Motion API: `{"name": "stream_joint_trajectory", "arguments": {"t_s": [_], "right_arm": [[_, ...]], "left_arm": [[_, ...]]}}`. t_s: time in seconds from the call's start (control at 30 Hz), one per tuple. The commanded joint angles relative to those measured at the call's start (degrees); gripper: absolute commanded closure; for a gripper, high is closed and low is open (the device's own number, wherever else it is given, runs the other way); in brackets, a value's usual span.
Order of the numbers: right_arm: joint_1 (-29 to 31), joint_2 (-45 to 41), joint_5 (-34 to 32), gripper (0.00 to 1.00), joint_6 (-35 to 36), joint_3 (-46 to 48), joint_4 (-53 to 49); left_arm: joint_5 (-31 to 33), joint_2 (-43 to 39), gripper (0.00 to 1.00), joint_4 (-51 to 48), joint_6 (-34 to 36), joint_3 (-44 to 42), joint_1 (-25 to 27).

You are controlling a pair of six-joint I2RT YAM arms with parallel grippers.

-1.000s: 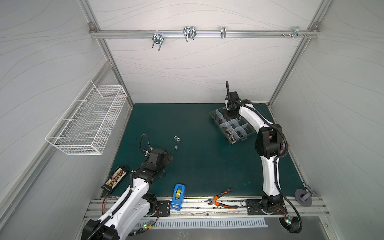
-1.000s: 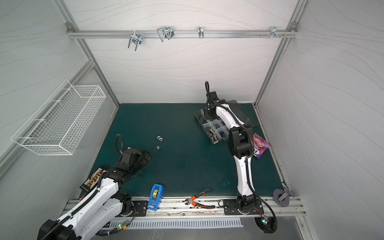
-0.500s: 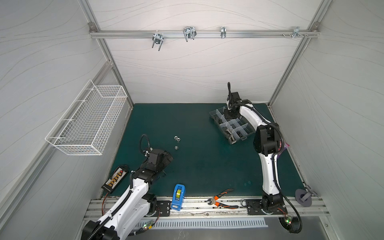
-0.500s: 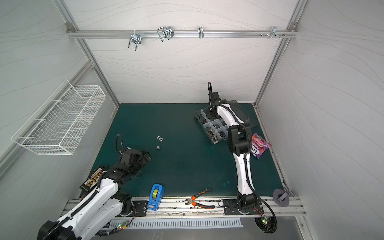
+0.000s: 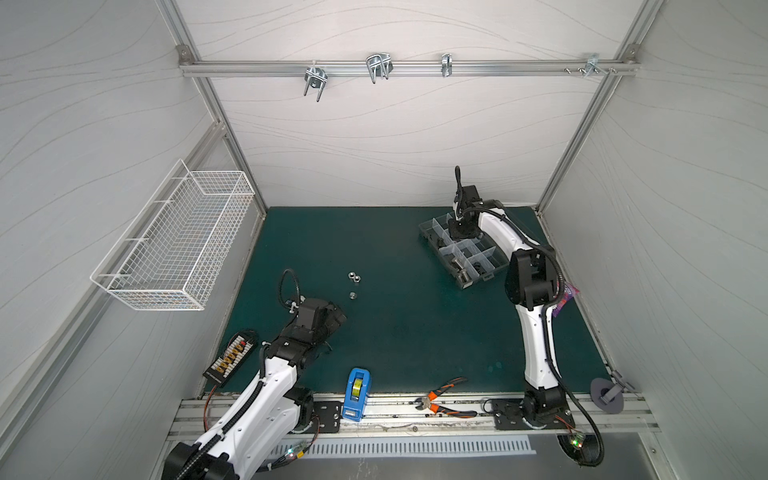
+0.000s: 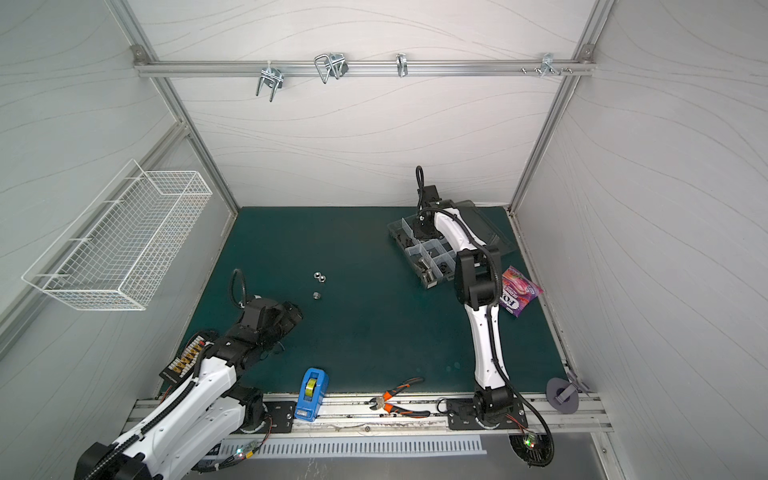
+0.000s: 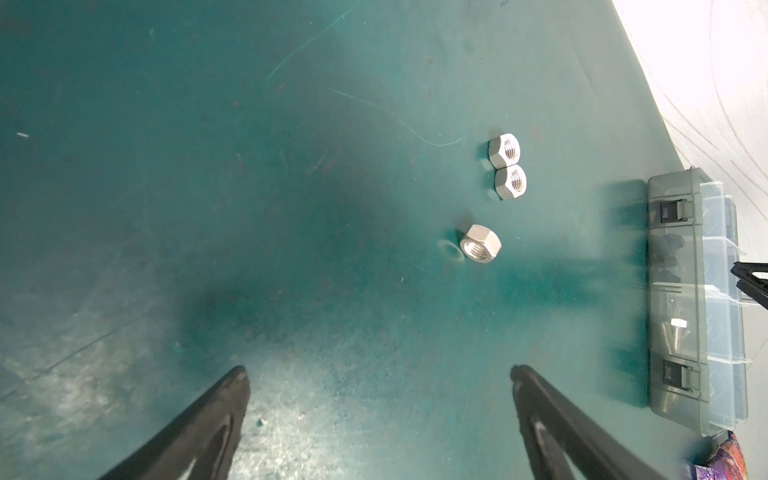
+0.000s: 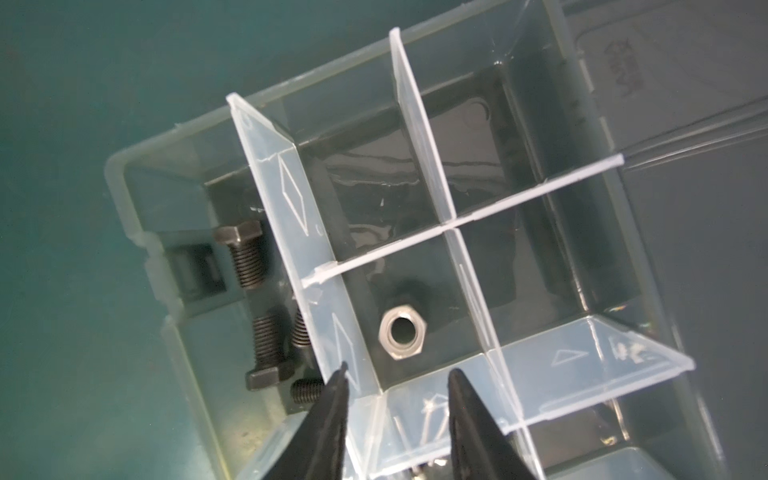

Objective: Sort the screws and nuts into containers
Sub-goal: 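Open the right gripper to drop the nut into a compartment, then move the open right gripper back over the remaining silver nuts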

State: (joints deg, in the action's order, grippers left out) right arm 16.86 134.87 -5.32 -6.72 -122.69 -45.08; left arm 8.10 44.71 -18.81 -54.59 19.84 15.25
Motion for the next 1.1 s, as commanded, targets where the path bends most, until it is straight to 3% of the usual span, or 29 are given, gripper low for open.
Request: {"name": "stream_joint_trajectory", "arguments": {"t_s": [0.0, 0.1, 0.2, 0.27, 0.3, 0.47, 0.7, 0.9, 1.07], "right_arm": [[-0.35, -2.00, 0.34, 0.50, 0.70, 0.84, -0.41], [-0.34, -3.38, 0.83, 0.47, 0.74, 1.81, -0.23], [-0.01, -5.52, 1.28, 0.38, 0.57, 3.98, 0.21], [0.64, -8.25, 2.34, 0.21, 0.44, 7.28, 1.62], [1.28, -10.03, 2.49, 0.01, 0.48, 9.59, 3.16], [6.59, -17.31, -1.63, 0.01, 0.66, 17.90, 6.57], [19.16, -23.45, -9.42, 0.01, 0.09, 26.83, 9.87], [28.41, -22.71, -4.35, 0.01, -0.76, 29.09, 12.10], [34.47, -17.84, -1.79, 0.01, -0.51, 25.76, 11.73]], "left_arm": [[0.34, -0.50, 0.01, -0.25, 0.45, 2.58, -0.30], [0.34, -0.41, 0.01, -0.09, 0.36, 2.38, -0.30], [0.25, -0.49, 0.01, 0.00, 0.27, 2.15, -0.30], [0.25, -0.51, 0.01, 0.00, 0.27, 1.99, -0.30], [0.27, -0.47, 0.01, 0.00, 0.19, 1.96, -0.30], [0.43, -0.64, 0.01, -0.04, 0.10, 1.79, -0.30], [1.12, -0.03, 0.01, 0.46, 0.01, 1.69, -0.30], [1.12, 0.49, 0.01, 0.97, 0.10, 1.65, -0.30], [1.22, 0.32, 0.01, 0.97, -0.67, 1.27, -0.30]]}}
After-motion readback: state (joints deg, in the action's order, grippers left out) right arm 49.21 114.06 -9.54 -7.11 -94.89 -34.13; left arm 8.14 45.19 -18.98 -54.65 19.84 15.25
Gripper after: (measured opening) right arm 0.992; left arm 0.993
